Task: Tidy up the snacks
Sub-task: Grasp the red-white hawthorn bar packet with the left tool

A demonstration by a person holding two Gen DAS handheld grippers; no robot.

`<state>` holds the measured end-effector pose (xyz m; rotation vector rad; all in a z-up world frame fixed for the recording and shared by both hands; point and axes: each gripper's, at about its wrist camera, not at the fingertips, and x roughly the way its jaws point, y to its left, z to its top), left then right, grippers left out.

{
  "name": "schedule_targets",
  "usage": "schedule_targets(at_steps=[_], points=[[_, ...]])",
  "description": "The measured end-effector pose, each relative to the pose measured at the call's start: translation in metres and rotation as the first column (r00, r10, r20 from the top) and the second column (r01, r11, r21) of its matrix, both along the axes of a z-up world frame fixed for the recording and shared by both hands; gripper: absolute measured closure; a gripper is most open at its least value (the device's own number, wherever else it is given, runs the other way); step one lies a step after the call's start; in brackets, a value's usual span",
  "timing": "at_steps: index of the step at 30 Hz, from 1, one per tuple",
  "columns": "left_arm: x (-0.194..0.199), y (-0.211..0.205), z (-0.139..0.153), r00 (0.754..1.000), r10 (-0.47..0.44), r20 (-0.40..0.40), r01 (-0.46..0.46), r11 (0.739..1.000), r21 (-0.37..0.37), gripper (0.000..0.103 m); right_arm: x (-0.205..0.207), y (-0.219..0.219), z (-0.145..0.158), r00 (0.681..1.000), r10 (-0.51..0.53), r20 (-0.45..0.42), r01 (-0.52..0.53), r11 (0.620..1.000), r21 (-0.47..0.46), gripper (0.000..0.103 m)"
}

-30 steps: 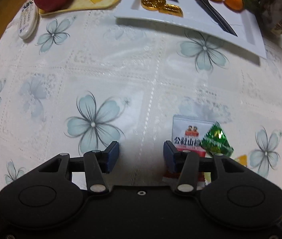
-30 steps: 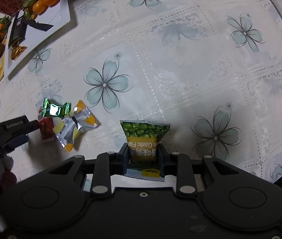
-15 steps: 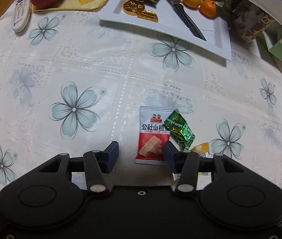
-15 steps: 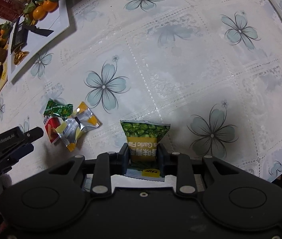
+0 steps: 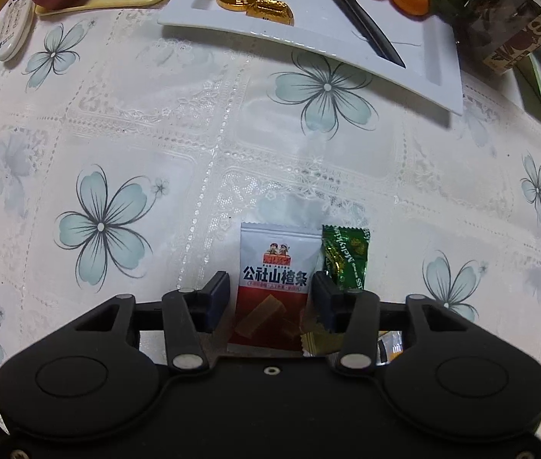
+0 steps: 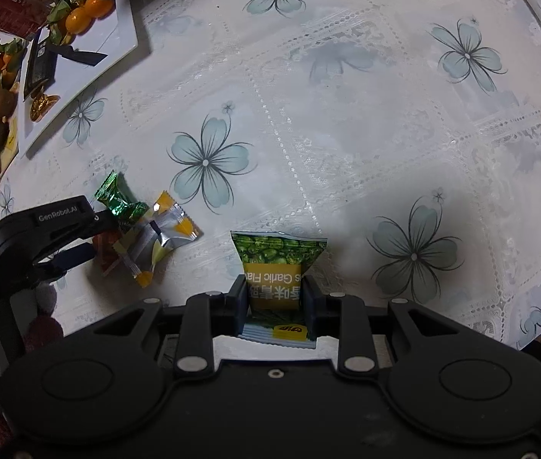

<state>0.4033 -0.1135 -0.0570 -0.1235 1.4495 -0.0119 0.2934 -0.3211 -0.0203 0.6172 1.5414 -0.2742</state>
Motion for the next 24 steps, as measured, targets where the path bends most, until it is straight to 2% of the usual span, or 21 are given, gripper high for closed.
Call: schedule_targets(at_steps=[4, 8, 9, 10, 12, 17, 20, 22, 24], points=[[-0.002, 0.006, 0.007, 1.0, 0.021, -0.005, -0.021, 0.999, -0.03, 0.061, 0.0, 0.0, -0.001, 1.0, 0.009, -0.001, -0.009, 1.0, 0.007, 0.073], [-0.021, 0.019, 0.021, 0.999, 0.021, -0.047, -0.023, 0.999, -0.029, 0.062, 0.0, -0.002, -0.002, 1.0, 0.012, 0.001, -0.012, 1.0, 0.004, 0.073], [-0.027, 0.022, 0.025, 0.998, 0.018, -0.059, -0.02, 0.999, -0.038, 0.07, -0.001, -0.002, -0.002, 1.0, 0.012, 0.002, -0.012, 1.0, 0.003, 0.073], [-0.034, 0.025, 0.029, 0.997, 0.01, -0.071, -0.014, 0.999, -0.053, 0.087, -0.001, -0.003, -0.001, 1.0, 0.012, 0.004, -0.012, 1.0, 0.0, 0.073], [-0.049, 0.031, 0.038, 0.996, -0.004, -0.088, -0.003, 0.997, -0.071, 0.087, -0.002, -0.003, -0.002, 1.0, 0.016, 0.008, -0.016, 1.0, -0.01, 0.074], [-0.081, 0.04, 0.058, 0.998, -0.035, -0.046, 0.032, 0.998, -0.061, 0.087, -0.006, -0.002, -0.008, 1.0, 0.027, 0.0, -0.027, 0.997, -0.067, 0.074], [-0.083, 0.044, 0.063, 0.999, -0.044, -0.005, 0.044, 0.998, -0.053, 0.078, -0.009, 0.001, -0.013, 0.999, 0.035, -0.009, -0.035, 0.994, -0.1, 0.074], [-0.08, 0.045, 0.062, 0.999, -0.051, 0.01, 0.051, 0.998, -0.039, 0.063, -0.012, 0.004, -0.014, 0.999, 0.042, -0.013, -0.043, 0.994, -0.101, 0.074], [-0.076, 0.044, 0.058, 0.998, -0.05, 0.026, 0.05, 0.998, -0.028, 0.055, -0.013, 0.006, -0.013, 0.998, 0.057, -0.009, -0.057, 0.995, -0.087, 0.074]])
